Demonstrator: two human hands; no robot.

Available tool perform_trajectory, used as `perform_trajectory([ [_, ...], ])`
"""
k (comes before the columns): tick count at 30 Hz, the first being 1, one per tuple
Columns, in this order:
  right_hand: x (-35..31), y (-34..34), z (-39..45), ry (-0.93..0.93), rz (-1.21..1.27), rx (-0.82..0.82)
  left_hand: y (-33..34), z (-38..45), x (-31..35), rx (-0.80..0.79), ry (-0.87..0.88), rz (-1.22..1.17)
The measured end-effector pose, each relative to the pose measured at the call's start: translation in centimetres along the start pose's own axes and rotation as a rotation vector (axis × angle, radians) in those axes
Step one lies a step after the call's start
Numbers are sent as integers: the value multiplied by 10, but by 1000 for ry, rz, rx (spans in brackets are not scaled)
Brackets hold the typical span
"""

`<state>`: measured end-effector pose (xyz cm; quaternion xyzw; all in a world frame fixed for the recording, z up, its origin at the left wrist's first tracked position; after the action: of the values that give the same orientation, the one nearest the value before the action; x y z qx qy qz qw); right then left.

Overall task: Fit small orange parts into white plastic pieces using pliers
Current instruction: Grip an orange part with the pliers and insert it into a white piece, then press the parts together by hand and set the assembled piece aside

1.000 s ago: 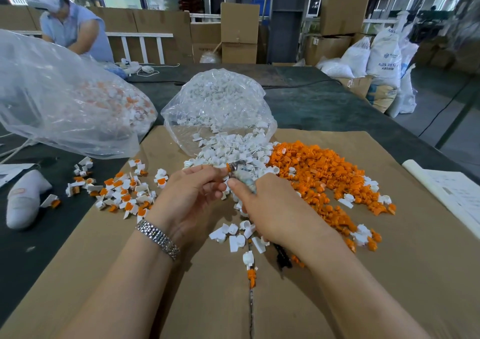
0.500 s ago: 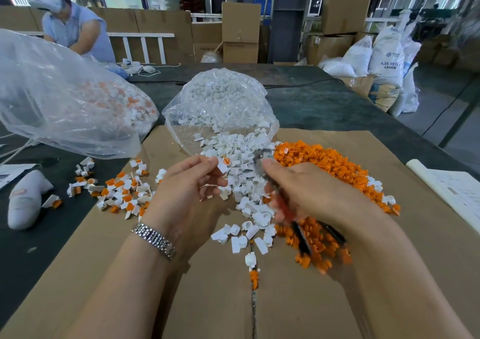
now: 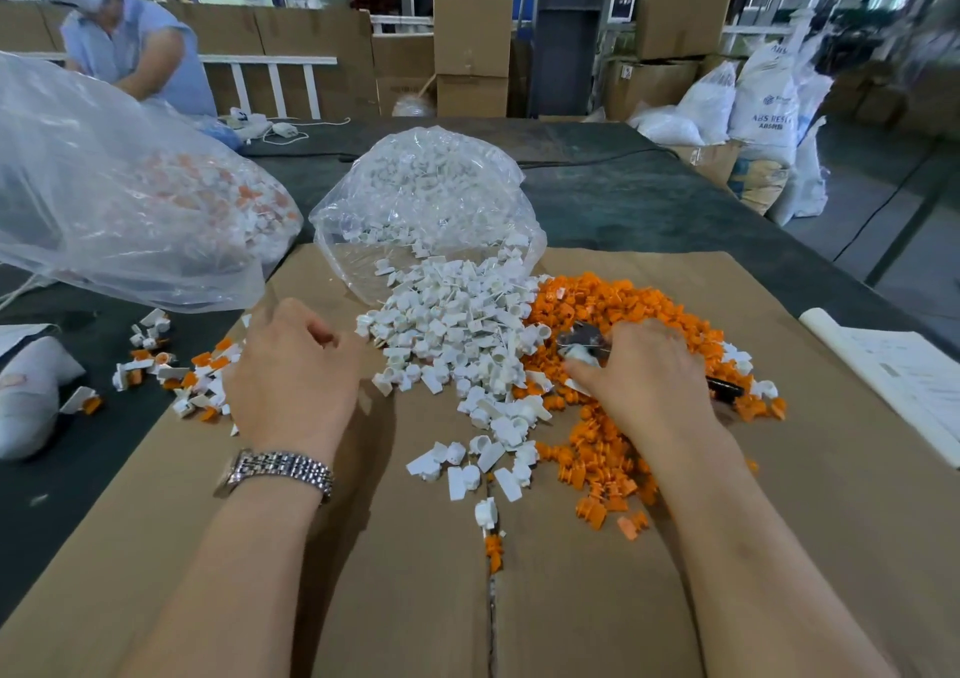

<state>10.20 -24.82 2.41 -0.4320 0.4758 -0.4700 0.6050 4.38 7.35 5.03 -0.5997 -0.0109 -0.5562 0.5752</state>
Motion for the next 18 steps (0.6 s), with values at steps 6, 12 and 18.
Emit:
perform_trajectory([
  [6, -4, -7, -1, -24, 155, 38, 30, -20, 25, -326, 226, -178],
  [12, -32, -9, -18, -313, 452, -242, 65, -52, 34, -832, 311, -183],
  [18, -52, 3, -31, -412, 272, -459, 67, -62, 35, -993, 329, -203],
])
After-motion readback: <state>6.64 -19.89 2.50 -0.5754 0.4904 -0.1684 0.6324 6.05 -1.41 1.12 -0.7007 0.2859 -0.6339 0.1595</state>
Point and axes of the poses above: each hand's wrist, its own z-axis towards the middle knuckle, its own y-axis out of the palm, x = y × z, the point moved 10 cm from there along z, towards the middle knuckle, and after that the axes turned 12 degrees about -y, right-handed, at the moved point
